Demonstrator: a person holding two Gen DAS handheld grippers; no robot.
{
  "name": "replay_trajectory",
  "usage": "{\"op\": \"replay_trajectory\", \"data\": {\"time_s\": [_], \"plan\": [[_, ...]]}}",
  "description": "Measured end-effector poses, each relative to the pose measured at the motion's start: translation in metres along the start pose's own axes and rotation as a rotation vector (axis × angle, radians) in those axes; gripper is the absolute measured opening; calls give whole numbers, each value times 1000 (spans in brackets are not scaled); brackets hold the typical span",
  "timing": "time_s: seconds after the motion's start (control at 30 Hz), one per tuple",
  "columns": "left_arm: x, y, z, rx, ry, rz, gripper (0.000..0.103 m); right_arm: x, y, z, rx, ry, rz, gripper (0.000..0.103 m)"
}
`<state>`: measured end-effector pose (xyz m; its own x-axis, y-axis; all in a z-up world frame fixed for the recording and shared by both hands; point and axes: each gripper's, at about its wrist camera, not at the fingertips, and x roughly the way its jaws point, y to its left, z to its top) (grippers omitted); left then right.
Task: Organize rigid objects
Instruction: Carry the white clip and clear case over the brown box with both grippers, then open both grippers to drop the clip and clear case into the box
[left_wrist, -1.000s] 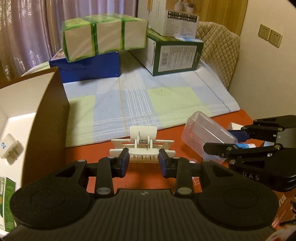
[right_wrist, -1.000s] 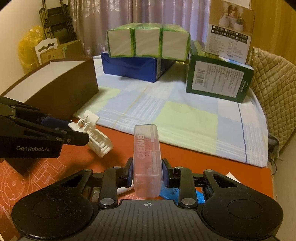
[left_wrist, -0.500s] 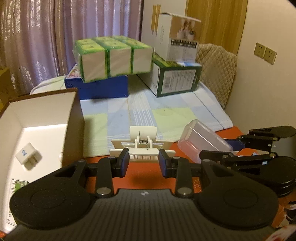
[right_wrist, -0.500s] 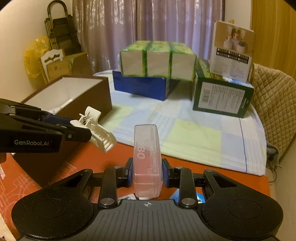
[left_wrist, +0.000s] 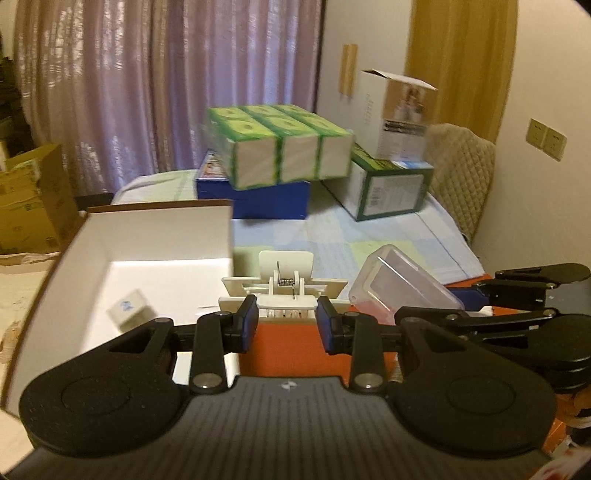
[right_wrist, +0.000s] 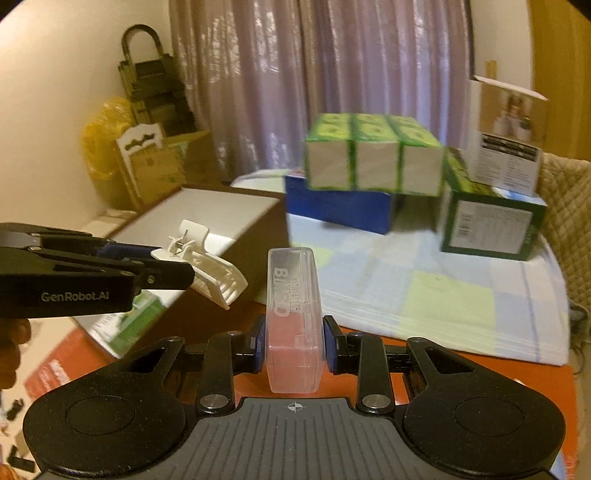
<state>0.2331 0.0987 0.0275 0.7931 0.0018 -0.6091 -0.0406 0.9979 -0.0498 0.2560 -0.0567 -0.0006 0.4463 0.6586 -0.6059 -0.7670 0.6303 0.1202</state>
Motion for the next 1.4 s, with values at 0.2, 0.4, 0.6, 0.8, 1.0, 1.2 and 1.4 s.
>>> {"op": "replay_trajectory", "data": {"time_s": [0.2, 0.4, 0.6, 0.8, 1.0, 1.2, 1.4], "plan": [[-23, 38, -1, -30, -22, 63, 29, 7, 37, 16, -15, -18, 74, 27], [-36, 79, -4, -59, -27, 124, 29, 23, 75, 30, -31, -17, 133, 27], [-28, 113, -7, -68, 5, 154, 29, 48, 102, 38, -23, 9, 154, 27], [-6, 136, -10, -66, 51, 148, 29, 77, 120, 42, -17, 47, 126, 27], [18, 152, -10, -55, 98, 122, 29, 105, 127, 47, -10, 83, 83, 27], [42, 166, -6, -40, 132, 108, 29, 131, 129, 53, -5, 113, 46, 27], [63, 177, 0, -26, 159, 102, 29, 152, 127, 56, 9, 136, 20, 27]]}}
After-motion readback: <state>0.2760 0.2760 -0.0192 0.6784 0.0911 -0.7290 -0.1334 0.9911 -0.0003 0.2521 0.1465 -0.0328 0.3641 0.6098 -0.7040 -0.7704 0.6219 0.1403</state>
